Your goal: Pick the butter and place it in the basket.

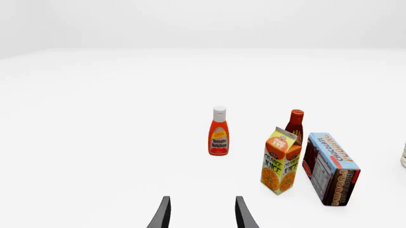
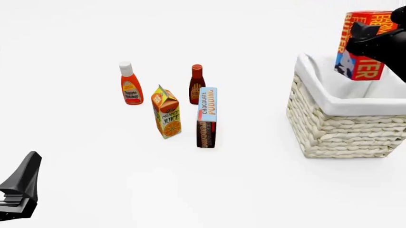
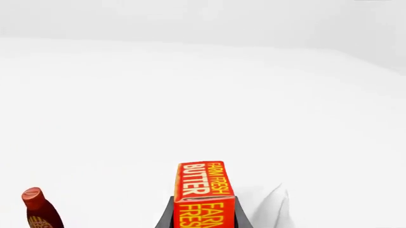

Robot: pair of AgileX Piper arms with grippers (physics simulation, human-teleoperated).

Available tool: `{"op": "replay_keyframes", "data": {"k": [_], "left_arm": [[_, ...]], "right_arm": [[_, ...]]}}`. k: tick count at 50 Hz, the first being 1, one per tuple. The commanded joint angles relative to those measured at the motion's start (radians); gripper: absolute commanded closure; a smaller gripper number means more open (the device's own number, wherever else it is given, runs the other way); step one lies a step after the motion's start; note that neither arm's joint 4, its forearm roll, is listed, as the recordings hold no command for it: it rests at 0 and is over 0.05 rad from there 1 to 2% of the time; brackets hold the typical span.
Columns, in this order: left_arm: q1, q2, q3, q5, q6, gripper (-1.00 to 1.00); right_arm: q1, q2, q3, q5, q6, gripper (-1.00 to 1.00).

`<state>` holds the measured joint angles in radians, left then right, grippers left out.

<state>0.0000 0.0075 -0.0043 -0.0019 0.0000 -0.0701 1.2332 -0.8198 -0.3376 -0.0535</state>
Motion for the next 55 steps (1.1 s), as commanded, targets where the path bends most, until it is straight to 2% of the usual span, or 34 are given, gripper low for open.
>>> {"op": "replay_keyframes", "data": {"k": [1,18,55], "left_arm": [[0.000,0.000,0.000,0.000,0.000,-1.00],[0.000,0.000,0.000,0.000,0.000,-1.00],[0.000,0.000,0.000,0.000,0.000,-1.00]], "right_arm": [[-0.016,0.012,-0.005,-0.053,0.030,1.00],[-0.023,0.072,-0.014,-0.106,0.045,1.00],[-0.052,0.185,-0.047,-0.153,0.072,1.00]]}}
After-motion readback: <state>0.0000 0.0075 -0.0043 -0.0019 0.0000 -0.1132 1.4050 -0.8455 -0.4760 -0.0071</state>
